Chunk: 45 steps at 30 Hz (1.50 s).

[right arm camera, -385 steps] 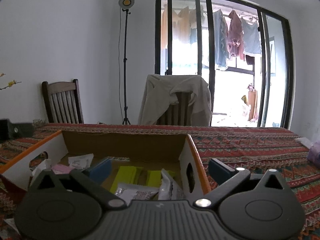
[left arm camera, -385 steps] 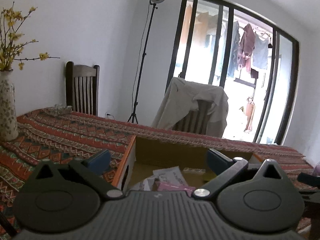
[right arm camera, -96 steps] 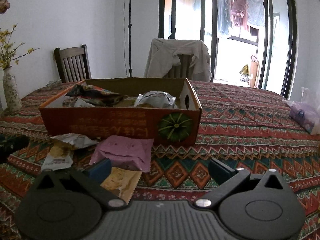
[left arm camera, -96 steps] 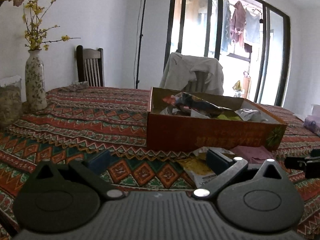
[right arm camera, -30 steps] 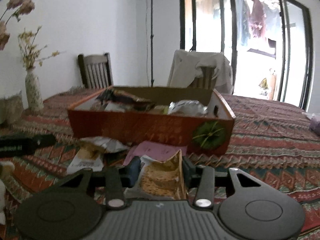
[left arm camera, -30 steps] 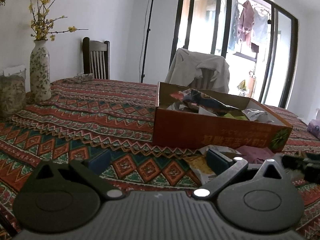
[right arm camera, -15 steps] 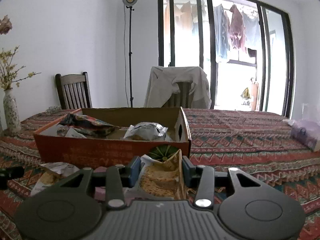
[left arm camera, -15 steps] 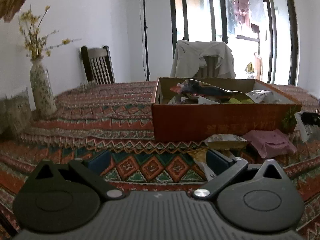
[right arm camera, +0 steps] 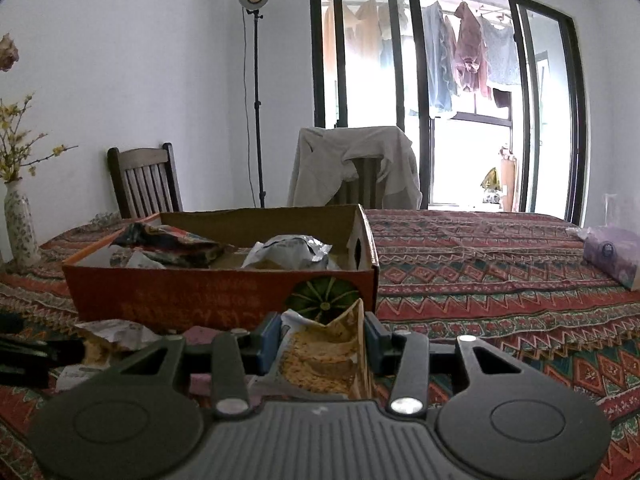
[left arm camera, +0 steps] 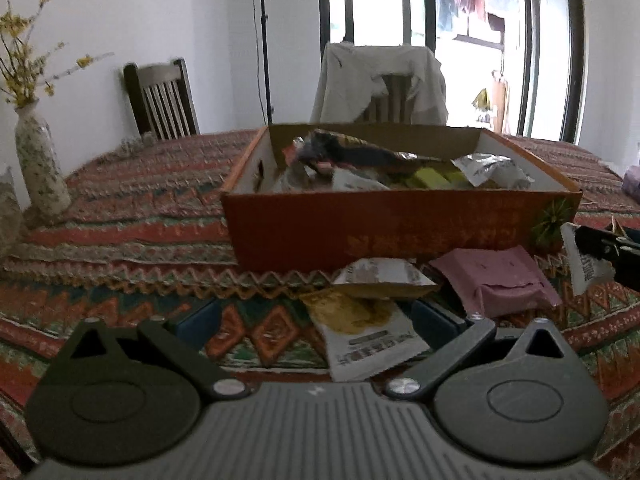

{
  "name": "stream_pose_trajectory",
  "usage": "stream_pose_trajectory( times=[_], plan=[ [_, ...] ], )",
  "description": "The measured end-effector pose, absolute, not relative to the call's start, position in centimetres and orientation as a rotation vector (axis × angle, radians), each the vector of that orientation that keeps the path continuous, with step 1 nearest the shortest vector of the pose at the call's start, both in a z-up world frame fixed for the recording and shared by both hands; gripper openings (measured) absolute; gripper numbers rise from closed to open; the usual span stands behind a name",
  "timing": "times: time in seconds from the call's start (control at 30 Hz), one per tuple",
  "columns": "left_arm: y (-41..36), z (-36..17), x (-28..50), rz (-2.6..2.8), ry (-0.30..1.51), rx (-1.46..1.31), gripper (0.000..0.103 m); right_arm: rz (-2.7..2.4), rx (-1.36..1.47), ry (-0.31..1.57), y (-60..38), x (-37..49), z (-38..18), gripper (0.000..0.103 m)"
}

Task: Organize snacks
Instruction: 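Close the right gripper on the cookie packet while the left gripper lowers onto a white sachet, then close the left gripper on the white cookie sachet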

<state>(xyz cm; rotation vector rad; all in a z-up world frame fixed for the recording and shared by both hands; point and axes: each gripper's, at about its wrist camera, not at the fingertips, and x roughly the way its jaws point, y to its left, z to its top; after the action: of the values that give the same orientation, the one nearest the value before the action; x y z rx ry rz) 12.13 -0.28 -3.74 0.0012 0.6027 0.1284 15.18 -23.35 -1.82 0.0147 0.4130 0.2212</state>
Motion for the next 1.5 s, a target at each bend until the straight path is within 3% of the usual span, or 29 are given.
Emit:
stream_pose_trajectory(
  times=[0.3,0.47,0.6,1.07,1.5],
  plan=[
    [-1.7,-5.2,14.7,0.196,0.698,-0.033,0.101,0.226,0.035,0.408,-23.7,15.0,-1.8,0.043],
    [-1.4,-5.5,14.6,0.195,0.7,-0.056,0.078,0.232,0.04,0.408,-23.7,15.0,-1.8,0.043],
    [-1.3,-5.3,14.3,0.173,0.683,-0.051,0.052,0.234,0.044,0.409,-23.8,14.9,-1.8,0.044],
    [0.4,-5.0,12.6,0.16,0.653,-0.082,0.047,0.234,0.046,0.409,-23.8,15.0,-1.8,0.044],
    [1.7,-2.3,9.4,0.171,0.508,-0.07,0.046,0.255,0.052,0.359,-23.7,14.2,-1.4,0.043]
  ],
)
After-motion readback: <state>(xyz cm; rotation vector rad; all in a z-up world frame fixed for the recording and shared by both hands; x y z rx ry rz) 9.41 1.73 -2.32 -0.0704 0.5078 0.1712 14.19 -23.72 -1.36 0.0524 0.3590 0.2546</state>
